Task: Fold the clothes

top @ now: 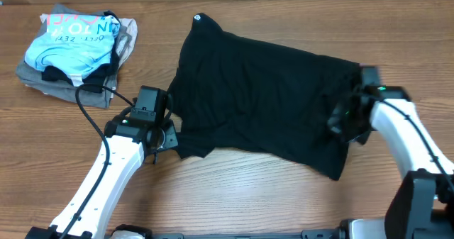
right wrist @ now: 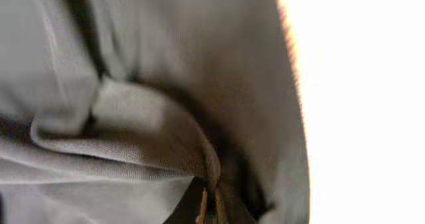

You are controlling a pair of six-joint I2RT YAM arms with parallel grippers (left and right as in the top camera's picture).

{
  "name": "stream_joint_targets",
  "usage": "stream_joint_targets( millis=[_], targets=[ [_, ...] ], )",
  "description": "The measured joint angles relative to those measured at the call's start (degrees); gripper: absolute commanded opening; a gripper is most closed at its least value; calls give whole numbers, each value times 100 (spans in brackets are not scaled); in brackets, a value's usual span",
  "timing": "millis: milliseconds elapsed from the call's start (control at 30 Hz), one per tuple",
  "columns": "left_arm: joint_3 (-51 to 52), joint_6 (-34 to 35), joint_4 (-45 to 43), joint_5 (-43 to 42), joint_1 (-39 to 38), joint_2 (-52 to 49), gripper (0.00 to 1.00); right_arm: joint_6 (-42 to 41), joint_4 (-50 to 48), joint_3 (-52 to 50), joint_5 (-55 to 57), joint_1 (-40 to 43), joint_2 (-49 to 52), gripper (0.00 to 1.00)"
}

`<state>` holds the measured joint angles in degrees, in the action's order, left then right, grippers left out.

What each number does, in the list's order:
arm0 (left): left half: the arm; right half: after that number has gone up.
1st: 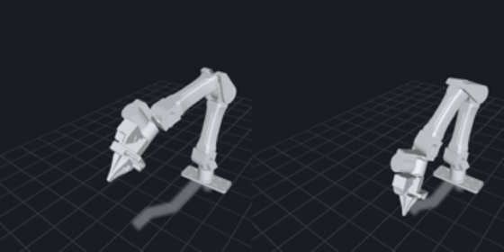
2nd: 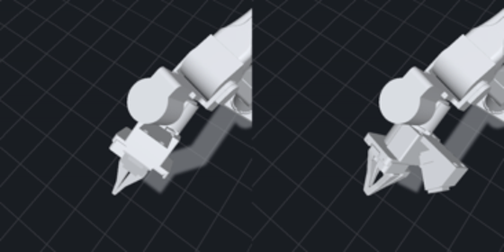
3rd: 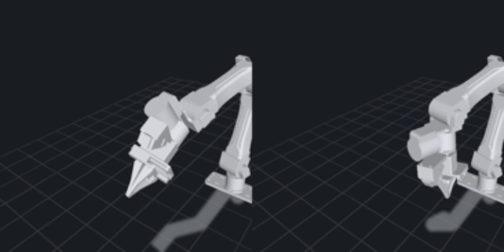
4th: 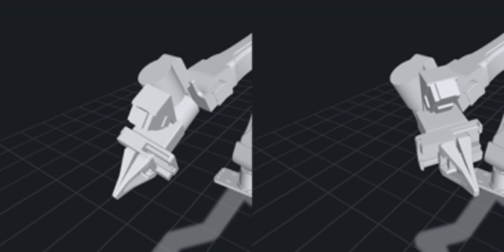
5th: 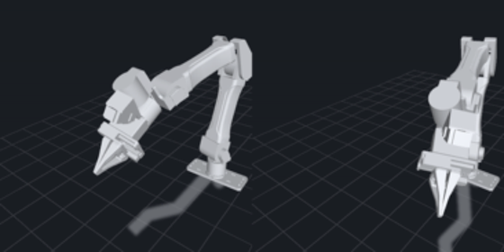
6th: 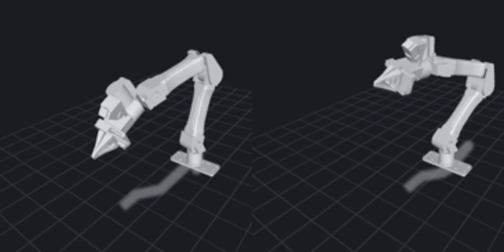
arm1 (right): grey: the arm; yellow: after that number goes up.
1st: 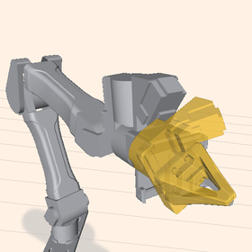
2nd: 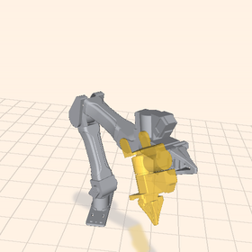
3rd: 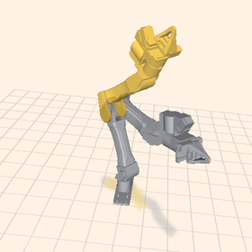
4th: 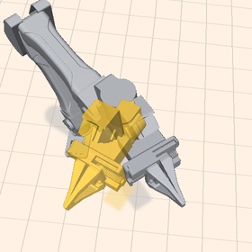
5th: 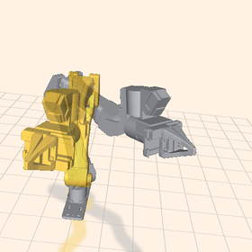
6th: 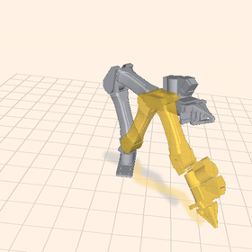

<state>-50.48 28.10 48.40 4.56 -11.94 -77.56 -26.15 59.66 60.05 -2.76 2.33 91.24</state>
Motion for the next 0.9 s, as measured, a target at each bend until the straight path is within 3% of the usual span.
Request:
stream_joint_targets(
  millis=[33, 100, 200, 500, 633, 900],
  targets=[
    [0, -4, 24, 26, 0, 0, 4, 76, -168, 79, 50, 293, 0, 7],
    [0, -9, 33, 42, 0, 0, 4, 249, -461, 85, -31, 621, 0, 31],
    [0, -87, 46, 48, 0, 0, 4, 444, -758, 87, -299, 994, 0, 41],
    [0, -157, 57, 66, 0, 0, 4, 789, 328, 177, -988, 1211, -122, 47],
    [0, -162, 138, 68, 0, 0, 4, 603, 1102, 177, -710, 885, -625, 61],
    [0, -175, 275, 68, 0, 0, 4, -44, 693, -750, -411, 299, -1016, 67]
  ],
)
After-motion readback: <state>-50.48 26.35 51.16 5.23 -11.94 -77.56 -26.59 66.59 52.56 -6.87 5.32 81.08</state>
